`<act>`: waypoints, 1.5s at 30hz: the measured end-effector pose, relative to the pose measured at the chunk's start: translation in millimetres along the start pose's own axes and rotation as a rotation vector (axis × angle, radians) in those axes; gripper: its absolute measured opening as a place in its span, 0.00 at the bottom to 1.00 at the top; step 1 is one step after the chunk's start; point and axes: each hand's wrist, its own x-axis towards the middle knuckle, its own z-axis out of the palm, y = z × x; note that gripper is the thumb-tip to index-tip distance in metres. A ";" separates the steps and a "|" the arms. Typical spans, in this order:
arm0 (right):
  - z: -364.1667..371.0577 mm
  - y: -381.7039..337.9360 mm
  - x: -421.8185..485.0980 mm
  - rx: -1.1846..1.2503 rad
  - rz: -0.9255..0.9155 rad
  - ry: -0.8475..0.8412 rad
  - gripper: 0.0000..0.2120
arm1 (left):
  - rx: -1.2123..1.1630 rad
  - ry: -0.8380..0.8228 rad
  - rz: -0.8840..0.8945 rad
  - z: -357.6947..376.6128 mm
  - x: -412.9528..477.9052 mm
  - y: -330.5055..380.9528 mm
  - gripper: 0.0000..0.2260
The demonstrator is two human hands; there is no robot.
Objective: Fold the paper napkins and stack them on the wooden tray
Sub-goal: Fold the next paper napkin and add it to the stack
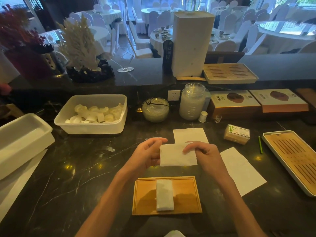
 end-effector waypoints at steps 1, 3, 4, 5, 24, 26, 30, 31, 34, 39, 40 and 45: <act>0.7 1.3 -0.6 -0.005 0.007 -0.007 0.22 | 0.046 0.007 0.001 0.6 -0.1 -0.5 0.12; 1.1 2.9 -0.9 -0.016 0.000 -0.022 0.21 | 0.128 0.014 -0.001 0.9 0.5 -3.1 0.10; 1.1 2.5 -0.6 -0.006 0.002 -0.034 0.20 | 0.151 0.017 -0.001 1.0 0.8 -5.1 0.09; 2.4 1.6 1.4 0.026 0.009 -0.054 0.20 | 0.157 0.026 0.003 1.3 0.9 -7.1 0.09; 21.1 13.3 4.6 0.198 0.221 -0.104 0.19 | 0.221 0.095 0.023 -0.7 -6.3 -48.1 0.05; 23.5 15.7 2.8 0.236 0.295 -0.143 0.16 | 0.195 0.161 0.028 -0.7 -5.8 -49.5 0.06; 28.2 25.4 -3.6 0.198 0.328 -0.172 0.04 | 0.165 0.208 0.004 -2.7 -6.5 -50.8 0.05; 29.0 26.4 -4.2 0.191 0.330 -0.156 0.03 | 0.152 0.194 -0.005 -3.6 -6.9 -51.0 0.05; 31.3 29.6 -2.7 0.178 0.327 -0.108 0.02 | 0.153 0.182 -0.020 -6.3 -6.3 -53.6 0.06; 42.9 47.6 -7.6 0.164 0.366 -0.070 0.04 | 0.212 0.214 -0.069 -11.5 -1.2 -72.1 0.05; 46.6 56.0 -11.6 0.150 0.388 -0.058 0.04 | 0.223 0.230 -0.095 -13.2 -1.0 -80.2 0.06; 70.9 110.5 -43.5 0.040 0.512 -0.100 0.06 | 0.242 0.295 -0.307 -16.4 -9.5 -139.2 0.07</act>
